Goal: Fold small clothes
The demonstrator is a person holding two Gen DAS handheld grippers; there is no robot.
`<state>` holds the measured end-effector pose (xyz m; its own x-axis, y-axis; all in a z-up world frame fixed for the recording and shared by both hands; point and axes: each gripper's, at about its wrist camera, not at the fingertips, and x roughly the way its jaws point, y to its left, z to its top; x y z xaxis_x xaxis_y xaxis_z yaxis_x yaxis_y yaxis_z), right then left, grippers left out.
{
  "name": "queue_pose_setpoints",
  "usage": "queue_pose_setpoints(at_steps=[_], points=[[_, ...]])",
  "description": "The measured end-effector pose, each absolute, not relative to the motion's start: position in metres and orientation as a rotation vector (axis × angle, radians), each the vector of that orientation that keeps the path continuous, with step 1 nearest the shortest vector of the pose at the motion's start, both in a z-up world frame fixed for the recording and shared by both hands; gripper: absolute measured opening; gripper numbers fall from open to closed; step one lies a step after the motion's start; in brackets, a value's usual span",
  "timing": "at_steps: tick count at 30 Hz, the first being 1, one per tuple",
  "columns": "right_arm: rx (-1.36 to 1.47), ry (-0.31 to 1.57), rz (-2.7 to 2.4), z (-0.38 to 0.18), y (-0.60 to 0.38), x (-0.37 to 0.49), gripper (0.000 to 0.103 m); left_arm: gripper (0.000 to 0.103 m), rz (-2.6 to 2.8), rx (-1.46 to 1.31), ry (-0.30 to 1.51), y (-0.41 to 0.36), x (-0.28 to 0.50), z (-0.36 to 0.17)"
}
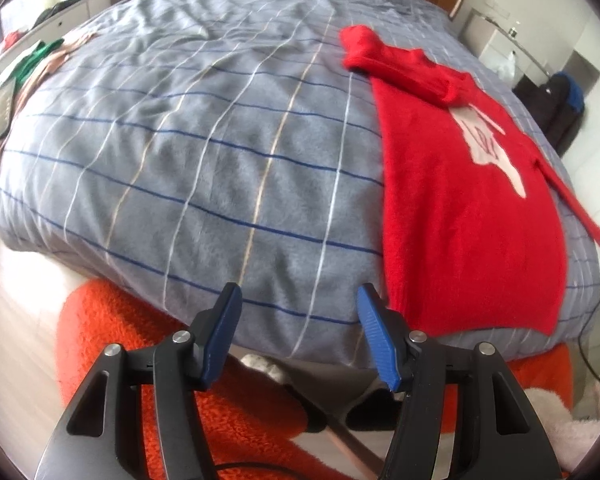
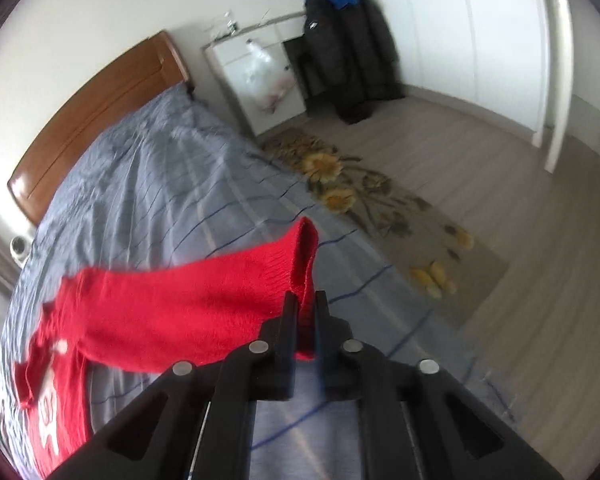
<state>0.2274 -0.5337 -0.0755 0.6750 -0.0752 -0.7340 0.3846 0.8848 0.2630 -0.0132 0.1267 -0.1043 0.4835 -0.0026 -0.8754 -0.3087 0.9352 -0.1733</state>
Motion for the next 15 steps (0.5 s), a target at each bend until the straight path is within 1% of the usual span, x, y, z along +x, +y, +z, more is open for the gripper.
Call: queue_pose_setpoints(at_steps=[5,9,11,12,13,15], points=[[0.474,0.911,-0.271,-0.112,-0.545,0.23,0.007,0.062,0.165,-0.289,1.057,0.115,-0.01,-0.104],[0.595,0.888,-0.271,-0.124,-0.559,0.226,0.008,0.062,0.162,-0.244,1.054,0.11,-0.013,-0.102],[0.648,0.874,-0.273,-0.124,-0.569,0.221,0.012,0.062,0.17,-0.251,1.058,0.113,-0.013,-0.104],[0.66,0.867,-0.287,-0.12,-0.575,0.217,0.021,0.062,0.174,-0.259,1.061,0.115,-0.013,-0.104],[0.653,0.847,-0.318,-0.113,-0.581,0.211,0.022,0.062,0.178,-0.272,1.063,0.118,-0.013,-0.106],[0.638,0.809,-0.322,-0.1,-0.584,0.205,0.022,0.063,0.183,-0.285,1.069,0.12,-0.012,-0.107]])
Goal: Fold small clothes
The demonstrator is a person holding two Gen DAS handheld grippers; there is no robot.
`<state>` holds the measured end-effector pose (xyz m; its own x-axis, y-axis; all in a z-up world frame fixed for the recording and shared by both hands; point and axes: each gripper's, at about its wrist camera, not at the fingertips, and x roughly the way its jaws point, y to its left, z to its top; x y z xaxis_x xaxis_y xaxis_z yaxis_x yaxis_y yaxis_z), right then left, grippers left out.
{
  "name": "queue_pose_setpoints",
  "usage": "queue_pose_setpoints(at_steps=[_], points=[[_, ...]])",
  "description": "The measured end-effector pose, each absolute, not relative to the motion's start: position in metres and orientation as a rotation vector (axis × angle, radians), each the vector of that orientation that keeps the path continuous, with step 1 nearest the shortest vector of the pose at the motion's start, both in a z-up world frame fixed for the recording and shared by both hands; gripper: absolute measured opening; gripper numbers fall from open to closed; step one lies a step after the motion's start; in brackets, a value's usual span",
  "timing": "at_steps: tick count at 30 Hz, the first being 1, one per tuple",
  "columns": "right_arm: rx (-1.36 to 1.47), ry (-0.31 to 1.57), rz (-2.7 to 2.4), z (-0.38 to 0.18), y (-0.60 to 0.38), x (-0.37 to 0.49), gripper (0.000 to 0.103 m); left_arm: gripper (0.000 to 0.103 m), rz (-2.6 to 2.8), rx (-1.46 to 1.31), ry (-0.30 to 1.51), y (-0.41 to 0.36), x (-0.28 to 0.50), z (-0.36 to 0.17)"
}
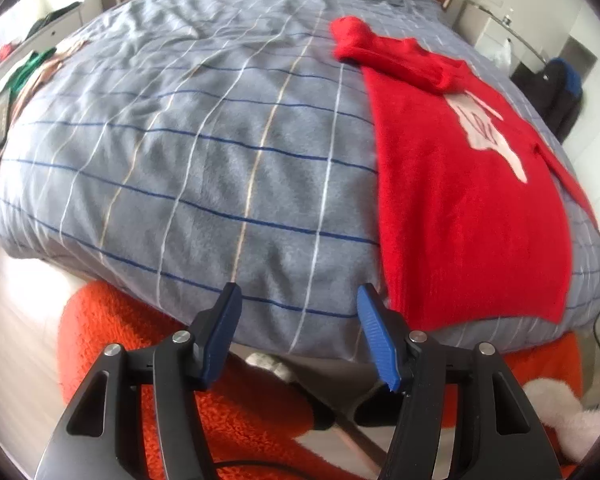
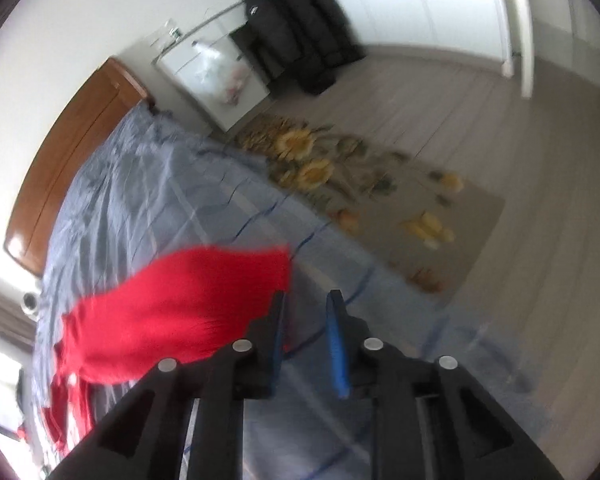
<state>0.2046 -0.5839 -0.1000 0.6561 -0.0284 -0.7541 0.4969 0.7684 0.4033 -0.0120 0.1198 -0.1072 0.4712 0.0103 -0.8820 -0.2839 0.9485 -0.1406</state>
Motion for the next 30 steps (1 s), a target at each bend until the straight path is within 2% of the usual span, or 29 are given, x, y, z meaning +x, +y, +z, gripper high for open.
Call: queue_pose_setpoints(at_steps=[2,5,11,15,17,19,22,24,30], points=[[0.614,0.779,-0.285,-0.086,-0.581,0.204,0.022,0.068,0.188,-0.284,1.078,0.119,-0.009,-0.109],[0.594,0.776,-0.179,-0.077,-0.568,0.215,0.022,0.069,0.18,-0.268,1.083,0.113,-0.005,-0.108],[0.62,0.867,-0.192,-0.117,-0.557,0.221,0.022,0.071,0.171,-0.191,1.058,0.111,0.005,-0.085],[0.642,0.829,-0.266,-0.116,-0.567,0.196,0.024,0.073,0.155,-0.152,0.998,0.123,0.031,-0.051],[0.62,0.815,-0.262,-0.108,-0.564,0.186,0.025,0.075,0.107,-0.152,0.961,0.123,0.059,-0.029],[0.564,0.796,-0.229,-0.095,-0.551,0.171,0.025,0.084,-0.03,-0.158,0.942,0.112,0.098,-0.009],[0.476,0.79,-0.179,-0.085,-0.525,0.153,0.031,0.085,-0.205,-0.107,0.958,0.082,0.167,0.004],[0.425,0.805,-0.137,-0.087,-0.502,0.141,0.034,0.085,-0.282,-0.063,1.005,0.059,0.21,-0.001],[0.307,0.877,0.0,-0.111,-0.423,0.092,0.036,0.084,-0.184,-0.022,1.102,0.017,0.31,-0.047]])
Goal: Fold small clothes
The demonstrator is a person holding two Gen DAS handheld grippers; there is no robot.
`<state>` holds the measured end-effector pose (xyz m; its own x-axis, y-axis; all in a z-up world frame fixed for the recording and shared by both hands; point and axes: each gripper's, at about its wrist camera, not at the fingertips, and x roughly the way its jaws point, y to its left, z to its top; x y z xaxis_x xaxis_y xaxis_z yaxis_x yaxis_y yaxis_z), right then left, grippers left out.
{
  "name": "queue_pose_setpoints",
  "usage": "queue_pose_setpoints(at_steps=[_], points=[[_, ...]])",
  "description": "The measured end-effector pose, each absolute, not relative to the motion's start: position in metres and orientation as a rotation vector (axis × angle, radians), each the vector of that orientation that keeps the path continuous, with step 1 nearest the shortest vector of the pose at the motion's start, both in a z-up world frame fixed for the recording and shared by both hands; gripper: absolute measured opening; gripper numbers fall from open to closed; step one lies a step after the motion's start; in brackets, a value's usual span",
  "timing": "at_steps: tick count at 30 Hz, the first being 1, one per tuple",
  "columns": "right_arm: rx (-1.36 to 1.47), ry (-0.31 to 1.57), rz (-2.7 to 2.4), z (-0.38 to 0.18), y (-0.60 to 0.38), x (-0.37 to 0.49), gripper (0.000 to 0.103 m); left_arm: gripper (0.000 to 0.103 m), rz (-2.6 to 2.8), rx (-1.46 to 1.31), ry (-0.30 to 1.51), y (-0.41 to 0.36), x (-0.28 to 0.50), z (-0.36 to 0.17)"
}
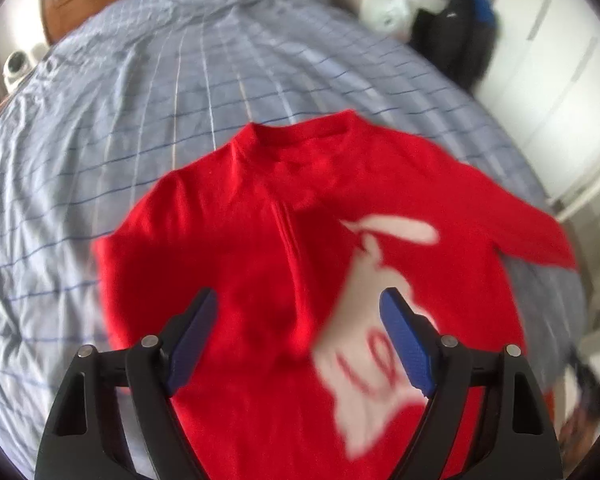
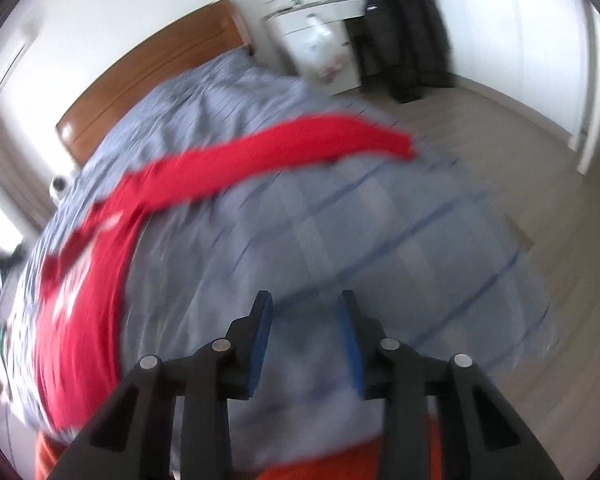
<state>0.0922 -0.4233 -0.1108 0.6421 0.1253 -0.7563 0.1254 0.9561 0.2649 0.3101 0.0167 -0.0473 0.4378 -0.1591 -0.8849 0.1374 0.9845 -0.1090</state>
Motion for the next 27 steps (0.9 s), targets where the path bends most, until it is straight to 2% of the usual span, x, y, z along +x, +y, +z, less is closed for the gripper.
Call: queue_pose_setpoints(at_steps=[2,4,5,6,10,15,17,22,27], points=[[0.284,0.914,0.044,-0.119,-0.404,0.08,0.038,0.08,-0.152,-0.05,1.12,0.012,0.324,-0.063],[0.263,0.959,0.088,-0.129,-0.392,0.072,0.041,0.053,-0.146,-0.086,1.138,0.008,0.331,-0.075],[0.248,0.973,0.097,-0.133,-0.387,0.07,0.041,0.002,-0.143,-0.098,1.154,0.007,0.332,-0.082],[0.23,0.98,0.105,-0.133,-0.384,0.069,0.041,0.002,-0.125,-0.102,1.165,0.007,0.331,-0.085],[0.241,0.954,0.111,-0.127,-0.387,0.073,0.041,0.003,-0.001,-0.119,0.994,0.036,0.299,-0.051],[0.249,0.953,0.11,-0.131,-0.385,0.077,0.041,0.003,0.248,-0.23,0.761,0.147,0.21,0.018],[0.261,0.949,0.112,-0.132,-0.385,0.08,0.041,0.003,0.37,-0.248,0.723,0.187,0.181,0.024],[0.28,0.96,0.117,-0.135,-0.383,0.079,0.042,0.003,0.606,-0.35,0.773,0.276,0.122,-0.013],[0.246,0.968,0.121,-0.136,-0.376,0.079,0.044,0.004,0.704,-0.499,0.816,0.306,0.093,-0.072]])
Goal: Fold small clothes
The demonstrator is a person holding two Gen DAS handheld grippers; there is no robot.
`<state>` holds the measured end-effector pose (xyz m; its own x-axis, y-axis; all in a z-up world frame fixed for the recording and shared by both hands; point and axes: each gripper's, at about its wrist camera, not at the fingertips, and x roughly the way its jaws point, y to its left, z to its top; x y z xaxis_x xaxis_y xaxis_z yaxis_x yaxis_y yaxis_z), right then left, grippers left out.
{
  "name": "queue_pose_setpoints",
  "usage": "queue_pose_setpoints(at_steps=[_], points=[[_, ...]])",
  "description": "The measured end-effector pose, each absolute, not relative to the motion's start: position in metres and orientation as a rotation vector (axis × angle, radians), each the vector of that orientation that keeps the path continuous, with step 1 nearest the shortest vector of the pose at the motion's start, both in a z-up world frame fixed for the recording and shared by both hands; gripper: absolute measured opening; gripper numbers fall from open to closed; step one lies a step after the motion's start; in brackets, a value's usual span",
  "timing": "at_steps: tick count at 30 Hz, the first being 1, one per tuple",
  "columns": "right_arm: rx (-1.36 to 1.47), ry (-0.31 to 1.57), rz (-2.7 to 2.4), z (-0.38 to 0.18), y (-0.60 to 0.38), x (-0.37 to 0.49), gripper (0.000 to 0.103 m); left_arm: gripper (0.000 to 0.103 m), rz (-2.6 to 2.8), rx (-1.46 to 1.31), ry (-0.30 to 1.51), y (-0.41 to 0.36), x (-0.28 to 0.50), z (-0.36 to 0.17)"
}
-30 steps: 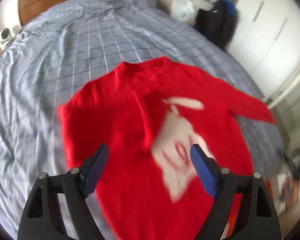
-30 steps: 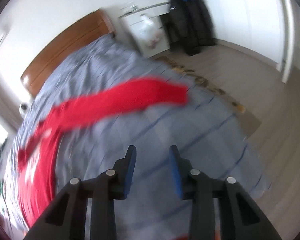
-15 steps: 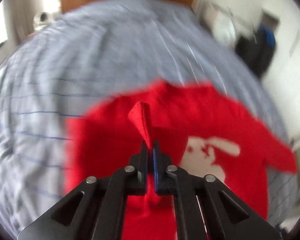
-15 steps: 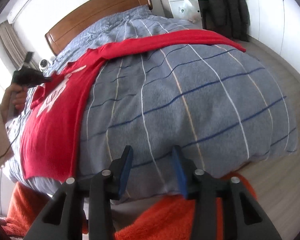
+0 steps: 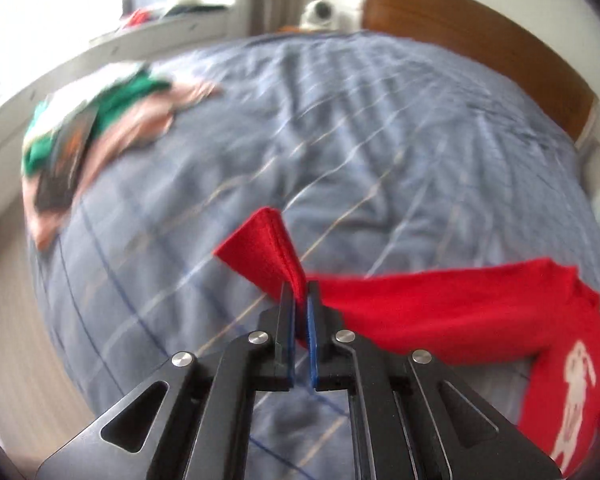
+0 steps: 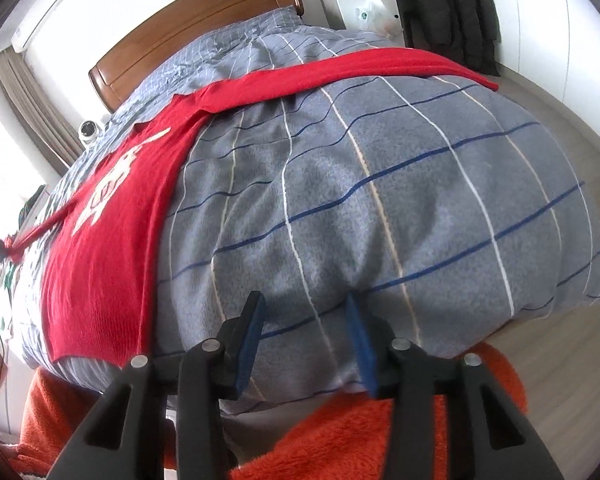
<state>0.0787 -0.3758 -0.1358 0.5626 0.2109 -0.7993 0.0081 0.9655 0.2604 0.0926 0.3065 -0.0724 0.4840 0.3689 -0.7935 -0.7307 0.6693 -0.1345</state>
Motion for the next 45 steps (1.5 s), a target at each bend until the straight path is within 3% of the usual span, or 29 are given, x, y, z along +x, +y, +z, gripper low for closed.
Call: queue_pose_setpoints(at_steps=[9,19,22,23,24,25,28,29,30,32,40,43,45], points=[[0.2,0.982,0.111,-0.137,-0.367,0.078,0.044,0.004,0.739,-0.593,0.818,0.301,0.075,-0.113],[0.184,0.992,0.103,-0.14,-0.363,0.082,0.044,0.017,0.72,-0.653,0.803,0.326,0.039,-0.097],[0.185,0.994,0.102,-0.141,-0.363,0.083,0.044,0.049,0.709,-0.642,0.774,0.332,0.041,-0.089],[0.185,0.995,0.102,-0.141,-0.363,0.083,0.044,0.064,0.702,-0.637,0.769,0.333,0.043,-0.087],[0.185,0.995,0.102,-0.141,-0.363,0.083,0.044,0.073,0.69,-0.632,0.771,0.334,0.048,-0.088],[0.184,0.995,0.102,-0.141,-0.363,0.083,0.045,0.074,0.668,-0.625,0.787,0.335,0.055,-0.091],[0.183,0.995,0.101,-0.141,-0.363,0.083,0.045,0.072,0.652,-0.599,0.867,0.336,0.074,-0.108],[0.181,0.995,0.1,-0.141,-0.363,0.083,0.045,0.059,0.663,-0.584,0.878,0.336,0.077,-0.112],[0.177,0.995,0.099,-0.141,-0.362,0.083,0.045,0.035,0.682,-0.554,0.879,0.334,0.078,-0.114],[0.169,0.996,0.097,-0.142,-0.36,0.083,0.045,0.008,0.675,-0.529,0.87,0.334,0.078,-0.114],[0.153,1.002,0.089,-0.143,-0.358,0.083,0.045,0.008,0.732,-0.423,0.869,0.33,0.083,-0.121],[0.156,1.001,0.091,-0.142,-0.358,0.083,0.045,0.023,0.752,-0.403,0.862,0.326,0.078,-0.117],[0.153,0.996,0.092,-0.139,-0.358,0.083,0.045,0.046,0.761,-0.395,0.845,0.321,0.067,-0.106]])
